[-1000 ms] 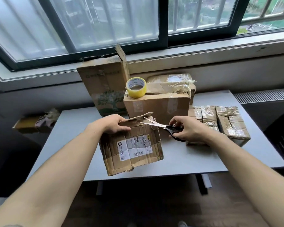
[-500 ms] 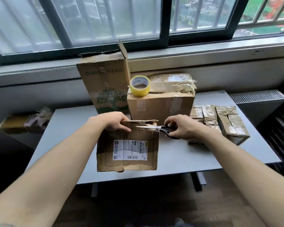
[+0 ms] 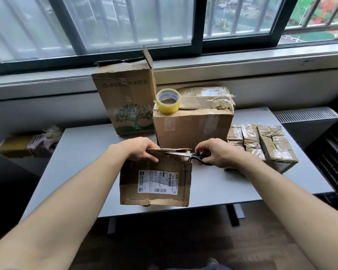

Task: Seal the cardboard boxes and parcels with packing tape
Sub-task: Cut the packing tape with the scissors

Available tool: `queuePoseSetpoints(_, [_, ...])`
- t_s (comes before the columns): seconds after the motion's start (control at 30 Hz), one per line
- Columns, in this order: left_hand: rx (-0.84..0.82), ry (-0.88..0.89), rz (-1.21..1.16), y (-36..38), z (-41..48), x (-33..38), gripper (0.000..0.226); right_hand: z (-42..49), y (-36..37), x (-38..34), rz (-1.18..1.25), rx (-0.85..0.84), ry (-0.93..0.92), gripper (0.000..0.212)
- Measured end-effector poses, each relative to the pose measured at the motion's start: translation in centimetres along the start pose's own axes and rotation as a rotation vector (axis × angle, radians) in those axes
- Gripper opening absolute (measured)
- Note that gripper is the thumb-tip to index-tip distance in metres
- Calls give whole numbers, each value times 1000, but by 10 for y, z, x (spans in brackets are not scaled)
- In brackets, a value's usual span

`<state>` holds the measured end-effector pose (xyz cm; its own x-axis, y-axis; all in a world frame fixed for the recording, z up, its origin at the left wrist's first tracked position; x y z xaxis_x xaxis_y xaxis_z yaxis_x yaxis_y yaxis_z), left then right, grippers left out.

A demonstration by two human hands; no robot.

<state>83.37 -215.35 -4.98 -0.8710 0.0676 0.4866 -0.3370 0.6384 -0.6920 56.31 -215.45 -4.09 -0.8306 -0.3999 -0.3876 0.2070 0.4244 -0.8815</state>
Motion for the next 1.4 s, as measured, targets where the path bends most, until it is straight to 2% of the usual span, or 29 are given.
queuePoseSetpoints(0.1, [0,5,4,4,3,-3,19,1,3,-1,-22,-17,-12,21])
queuePoseSetpoints(0.27, [4,-1,46,10,6,-2,24,0,13,-2,-29,-76,-36,27])
queuePoseSetpoints(0.53, [50,-19,90,12,7,1,33,-5,11,-1,26,-81,-53,21])
queuePoseSetpoints(0.67, [99,-62,133,15,9,2,38,-8,4,-3,75,-57,-52,30])
queuePoseSetpoints(0.83, [65,-77,11,20,12,-3,47,-8,6,-6,-47,-121,11,50])
queuePoseSetpoints(1.0, [21,-83,-71,21,7,-8,50,-6,17,-8,-82,-131,63,52])
queuePoseSetpoints(1.1, [26,-182,-132,23,-2,-23,54,-6,21,-9,-67,-134,72,51])
queuePoseSetpoints(1.17, [12,-247,-180,23,-10,-35,47,-4,21,-10,-70,-132,70,49])
queuePoseSetpoints(1.23, [10,-199,-207,24,-16,-41,31,-2,21,-13,-60,-138,54,47])
queuePoseSetpoints(1.4, [174,-92,-41,23,-17,-34,34,5,20,-29,-8,-160,1,48])
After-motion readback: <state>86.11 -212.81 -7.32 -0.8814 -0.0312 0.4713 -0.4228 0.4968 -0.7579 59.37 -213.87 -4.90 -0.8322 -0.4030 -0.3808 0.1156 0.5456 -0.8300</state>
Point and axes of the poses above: each hand's wrist, its own z-axis towards the middle knuckle, its own y-axis out of the palm, x = y × z, the point moved 3 cm from there along z, towards the middle knuckle, and after that the axes turned 6 degrees about -z, right-handed, at the moved point
